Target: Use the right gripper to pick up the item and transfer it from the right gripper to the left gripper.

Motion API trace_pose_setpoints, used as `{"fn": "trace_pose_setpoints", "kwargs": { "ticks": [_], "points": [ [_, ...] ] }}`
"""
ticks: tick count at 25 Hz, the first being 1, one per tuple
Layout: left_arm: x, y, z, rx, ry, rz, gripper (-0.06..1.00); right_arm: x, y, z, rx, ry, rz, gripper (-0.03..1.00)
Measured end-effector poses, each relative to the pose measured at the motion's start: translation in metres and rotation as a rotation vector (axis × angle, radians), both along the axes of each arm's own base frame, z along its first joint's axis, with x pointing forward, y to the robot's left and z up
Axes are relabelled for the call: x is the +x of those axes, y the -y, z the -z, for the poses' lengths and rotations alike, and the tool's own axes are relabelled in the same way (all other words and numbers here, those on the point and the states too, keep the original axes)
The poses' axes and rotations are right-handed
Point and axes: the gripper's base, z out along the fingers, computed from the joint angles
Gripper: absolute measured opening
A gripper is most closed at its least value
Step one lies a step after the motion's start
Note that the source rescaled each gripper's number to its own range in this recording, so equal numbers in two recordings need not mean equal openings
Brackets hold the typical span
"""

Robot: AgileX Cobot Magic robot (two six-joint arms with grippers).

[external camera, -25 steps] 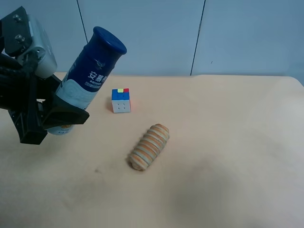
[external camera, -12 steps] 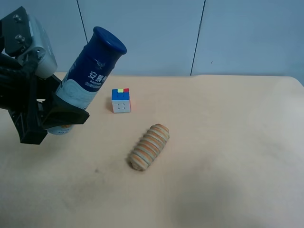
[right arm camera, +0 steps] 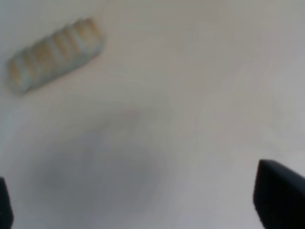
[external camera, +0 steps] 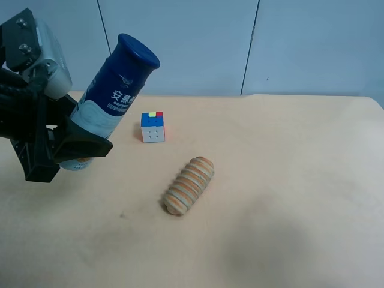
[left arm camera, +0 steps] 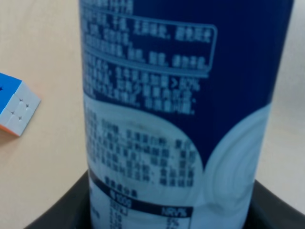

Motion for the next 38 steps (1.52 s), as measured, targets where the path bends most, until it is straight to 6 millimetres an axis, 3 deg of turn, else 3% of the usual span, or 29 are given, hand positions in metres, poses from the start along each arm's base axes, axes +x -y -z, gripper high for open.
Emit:
{"fn": "trace_pose_setpoints", "kwargs": {
  "ticks": [3, 8, 16, 25, 34, 38],
  "points": [
    [0.0, 0.0, 0.0, 0.0, 0.0, 0.0, 0.0, -0.013, 0.005, 0.0, 0.032, 0.083, 0.155, 1.0],
    [0.0, 0.0, 0.0, 0.0, 0.0, 0.0, 0.0, -0.015, 0.005, 0.0, 0.028, 0.095, 0.315, 1.0],
    [0.0, 0.0, 0.0, -0.01, -0.011, -0.014, 0.0, -0.015, 0.005, 0.0, 0.027, 0.095, 0.333, 1.0],
    [0.007, -0.003, -0.003, -0.073, -0.025, -0.155, 0.0, -0.015, 0.005, 0.0, 0.027, 0.095, 0.333, 1.0],
    [0.042, 0.001, -0.008, 0.079, -0.114, -0.28, 0.0, -0.015, 0.005, 0.0, 0.027, 0.095, 0.333, 1.0],
    [0.06, 0.005, 0.0, 0.162, -0.19, -0.332, 0.0, -0.015, 0.005, 0.0, 0.027, 0.095, 0.333, 1.0]
  ]
}}
